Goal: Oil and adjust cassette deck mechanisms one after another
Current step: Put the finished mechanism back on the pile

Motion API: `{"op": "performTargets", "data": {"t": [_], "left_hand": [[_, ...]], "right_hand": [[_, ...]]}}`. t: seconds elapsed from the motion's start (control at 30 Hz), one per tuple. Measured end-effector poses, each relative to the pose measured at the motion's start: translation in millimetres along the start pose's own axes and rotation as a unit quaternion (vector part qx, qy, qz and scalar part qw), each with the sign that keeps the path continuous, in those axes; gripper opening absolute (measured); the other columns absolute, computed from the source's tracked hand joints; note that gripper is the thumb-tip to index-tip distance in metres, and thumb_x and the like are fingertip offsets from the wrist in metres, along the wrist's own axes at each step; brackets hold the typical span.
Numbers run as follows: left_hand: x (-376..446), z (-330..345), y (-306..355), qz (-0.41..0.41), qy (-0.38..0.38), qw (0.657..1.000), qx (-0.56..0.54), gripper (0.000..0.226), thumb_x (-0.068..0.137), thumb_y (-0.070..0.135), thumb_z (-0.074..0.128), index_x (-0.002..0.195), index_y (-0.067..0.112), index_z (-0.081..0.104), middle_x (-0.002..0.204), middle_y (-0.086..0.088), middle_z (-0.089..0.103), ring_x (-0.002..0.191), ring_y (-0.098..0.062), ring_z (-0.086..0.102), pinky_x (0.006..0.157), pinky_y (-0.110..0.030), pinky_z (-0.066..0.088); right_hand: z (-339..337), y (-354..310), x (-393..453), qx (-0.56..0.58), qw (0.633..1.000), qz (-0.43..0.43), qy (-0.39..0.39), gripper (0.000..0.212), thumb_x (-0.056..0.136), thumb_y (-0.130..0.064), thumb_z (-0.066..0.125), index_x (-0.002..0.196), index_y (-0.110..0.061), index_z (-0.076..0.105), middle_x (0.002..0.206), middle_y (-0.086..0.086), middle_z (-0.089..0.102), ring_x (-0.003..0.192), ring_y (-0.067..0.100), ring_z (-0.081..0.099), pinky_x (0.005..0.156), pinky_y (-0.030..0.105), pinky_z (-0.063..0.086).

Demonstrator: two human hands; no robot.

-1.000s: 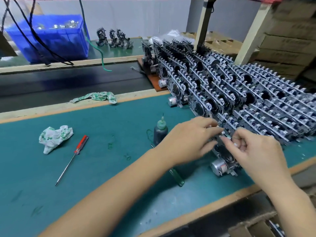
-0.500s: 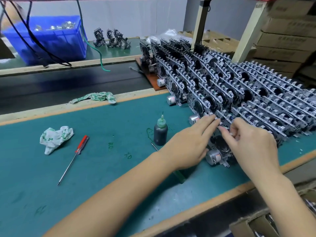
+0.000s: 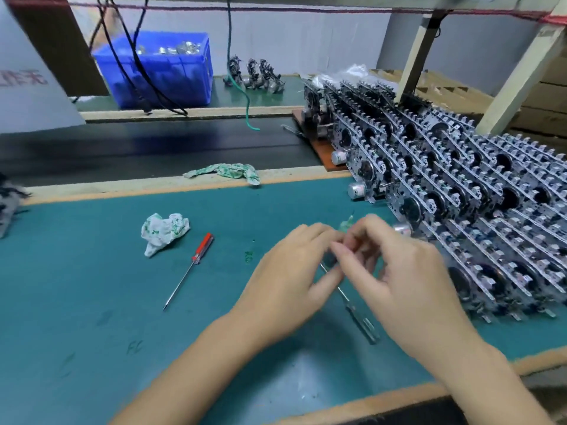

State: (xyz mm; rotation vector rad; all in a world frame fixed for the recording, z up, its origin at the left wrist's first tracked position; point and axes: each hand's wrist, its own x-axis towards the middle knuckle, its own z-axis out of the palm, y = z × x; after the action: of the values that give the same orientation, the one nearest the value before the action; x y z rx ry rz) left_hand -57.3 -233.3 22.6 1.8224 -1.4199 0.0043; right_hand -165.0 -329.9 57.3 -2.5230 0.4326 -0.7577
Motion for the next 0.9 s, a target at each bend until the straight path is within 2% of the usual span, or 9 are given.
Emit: {"op": "performTargets", "data": {"t": [0.2,0.27,0.37,0.47,0.57,0.63,0.7,0.8,0.9], "left_hand": [[-72.6,-93.7,-62.5,-0.193,0.081,0.977,0.046,0.010,0.088,0.025,0.056,0.092,0.033,0.058,0.094,0.013,0.064,0.087,-0.003,0.055,0.075,-0.014,0.039],[-93.2,-126.6,-76.1,-0.238,0.106,0.961,0.096,0.022,0.089,0.015,0.061,0.090,0.037,0.058,0.093,0.017,0.064,0.086,-0.002,0.056,0.070,-0.010,0.037],[-118.2,-172.4,-91.2,-0.299,0.108,0.927,0.198,0.020,0.084,0.011,0.062,0.096,0.027,0.064,0.097,0.010,0.065,0.087,-0.012,0.057,0.074,-0.026,0.044],[-140.9,-213.7,-104.9,-0.352,0.090,0.865,0.347,0.020,0.083,0.013,0.066,0.103,0.014,0.066,0.104,-0.006,0.064,0.097,-0.028,0.058,0.079,-0.043,0.048],[-168.3,-251.8,-116.5,-0.411,0.114,0.766,0.481,0.028,0.079,0.020,0.071,0.103,0.008,0.065,0.100,-0.020,0.062,0.093,-0.040,0.058,0.071,-0.048,0.048],[-186.2,-272.8,-125.1,-0.498,0.112,0.699,0.501,0.044,0.075,0.024,0.076,0.107,-0.003,0.060,0.099,-0.029,0.057,0.094,-0.046,0.056,0.075,-0.054,0.048],[-200.7,-285.0,-132.6,-0.566,0.092,0.664,0.480,0.049,0.074,0.029,0.077,0.102,-0.005,0.057,0.097,-0.031,0.059,0.092,-0.046,0.058,0.078,-0.054,0.049],[-213.5,-285.3,-135.2,-0.610,0.054,0.656,0.442,0.037,0.082,0.039,0.064,0.100,0.007,0.063,0.093,-0.023,0.066,0.086,-0.038,0.063,0.075,-0.041,0.052],[-216.8,-279.3,-133.4,-0.607,0.070,0.679,0.408,0.032,0.087,0.036,0.061,0.102,0.009,0.066,0.089,-0.023,0.066,0.086,-0.037,0.062,0.065,-0.035,0.043]], "right_hand": [[81.1,-73.1,51.0,0.040,0.979,-0.126,-0.155,0.018,0.090,-0.039,0.054,0.080,-0.026,0.047,0.073,-0.011,0.055,0.074,0.013,0.055,0.066,0.035,0.043],[114.3,-101.7,64.9,0.044,0.965,-0.175,-0.190,0.016,0.092,-0.038,0.051,0.083,-0.025,0.047,0.080,-0.010,0.057,0.080,0.015,0.055,0.064,0.033,0.038],[166.5,-145.0,78.0,0.039,0.944,-0.237,-0.226,0.014,0.095,-0.034,0.048,0.093,-0.021,0.053,0.096,-0.003,0.063,0.092,0.020,0.057,0.066,0.033,0.034],[210.4,-189.4,86.7,0.042,0.925,-0.292,-0.241,0.019,0.096,-0.029,0.047,0.109,-0.018,0.054,0.107,0.002,0.061,0.102,0.024,0.055,0.068,0.033,0.034],[244.2,-234.2,89.4,-0.012,0.895,-0.399,-0.199,0.026,0.095,-0.019,0.043,0.121,-0.017,0.048,0.118,0.001,0.052,0.110,0.021,0.050,0.066,0.031,0.035],[262.6,-260.4,88.0,-0.053,0.869,-0.475,-0.129,0.040,0.093,-0.011,0.021,0.124,-0.019,0.044,0.123,-0.004,0.048,0.114,0.015,0.047,0.067,0.027,0.039],[276.4,-280.1,88.8,-0.071,0.838,-0.529,-0.109,0.063,0.082,-0.007,-0.001,0.130,-0.020,0.038,0.130,-0.005,0.045,0.119,0.013,0.042,0.076,0.024,0.041],[299.2,-297.9,92.4,-0.138,0.777,-0.600,-0.134,0.044,0.098,-0.012,0.014,0.135,-0.021,0.037,0.143,-0.006,0.039,0.131,0.013,0.034,0.093,0.025,0.035],[309.5,-302.6,98.0,-0.163,0.734,-0.642,-0.150,0.033,0.101,-0.019,0.028,0.131,-0.023,0.041,0.137,-0.009,0.046,0.129,0.012,0.039,0.096,0.024,0.033]]}}
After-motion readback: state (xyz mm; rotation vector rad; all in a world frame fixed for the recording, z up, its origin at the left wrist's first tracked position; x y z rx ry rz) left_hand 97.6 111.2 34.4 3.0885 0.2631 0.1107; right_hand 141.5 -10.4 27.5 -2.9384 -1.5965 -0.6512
